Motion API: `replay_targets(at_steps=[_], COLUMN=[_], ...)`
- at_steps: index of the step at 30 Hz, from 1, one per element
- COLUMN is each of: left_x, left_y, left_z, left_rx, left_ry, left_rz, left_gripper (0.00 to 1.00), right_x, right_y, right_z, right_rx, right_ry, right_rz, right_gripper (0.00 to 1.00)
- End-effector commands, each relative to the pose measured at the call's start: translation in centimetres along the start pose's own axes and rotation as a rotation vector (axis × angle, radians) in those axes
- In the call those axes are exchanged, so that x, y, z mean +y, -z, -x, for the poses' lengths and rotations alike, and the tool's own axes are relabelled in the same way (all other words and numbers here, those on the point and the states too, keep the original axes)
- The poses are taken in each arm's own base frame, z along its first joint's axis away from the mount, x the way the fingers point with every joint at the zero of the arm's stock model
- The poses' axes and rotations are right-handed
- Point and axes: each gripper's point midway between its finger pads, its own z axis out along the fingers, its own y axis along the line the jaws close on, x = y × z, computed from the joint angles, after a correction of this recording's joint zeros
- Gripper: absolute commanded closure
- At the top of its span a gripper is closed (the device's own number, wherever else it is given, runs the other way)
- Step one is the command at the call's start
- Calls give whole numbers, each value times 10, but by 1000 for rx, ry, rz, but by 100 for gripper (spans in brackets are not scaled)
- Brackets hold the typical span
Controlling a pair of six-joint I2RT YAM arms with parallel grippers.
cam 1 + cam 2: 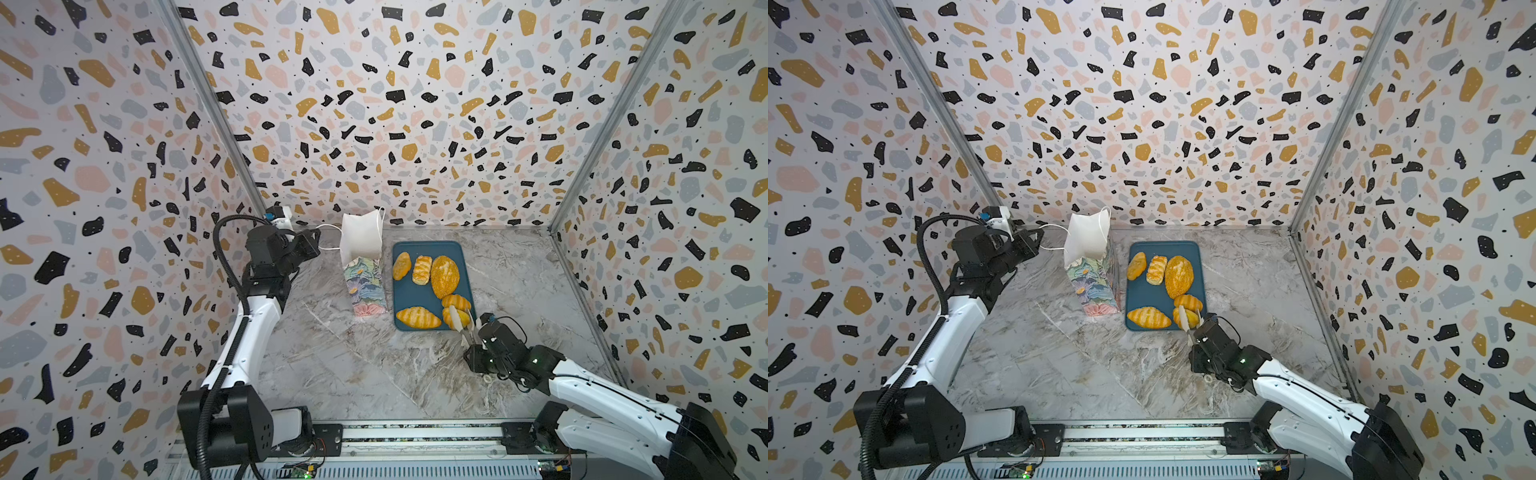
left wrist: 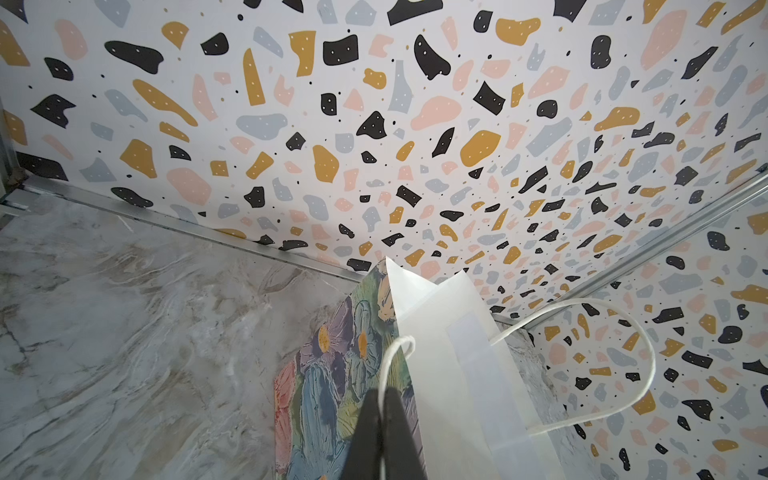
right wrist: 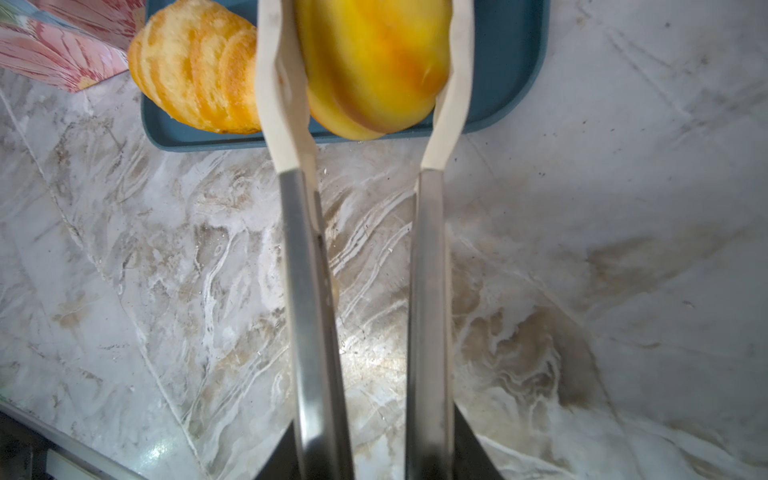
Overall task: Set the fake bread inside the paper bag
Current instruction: 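Close the tongs on the yellow striped bun with the right gripper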
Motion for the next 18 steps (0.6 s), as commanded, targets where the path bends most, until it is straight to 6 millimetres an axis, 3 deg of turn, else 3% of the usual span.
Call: replay_targets(at_steps=[1, 18], left_x=[-9, -10], left_y=[4, 5], left_z=[7, 8], left_rx=[-33, -39], left_ry=[-21, -22], left_rz=[-31, -32], left_gripper=[100, 100], right_x=[13, 21], right_y=[17, 43], right_z=[20, 32], right_rx=[-60, -104], right_ry=[6, -8], right_rz=[32, 64], right_gripper=[67, 70])
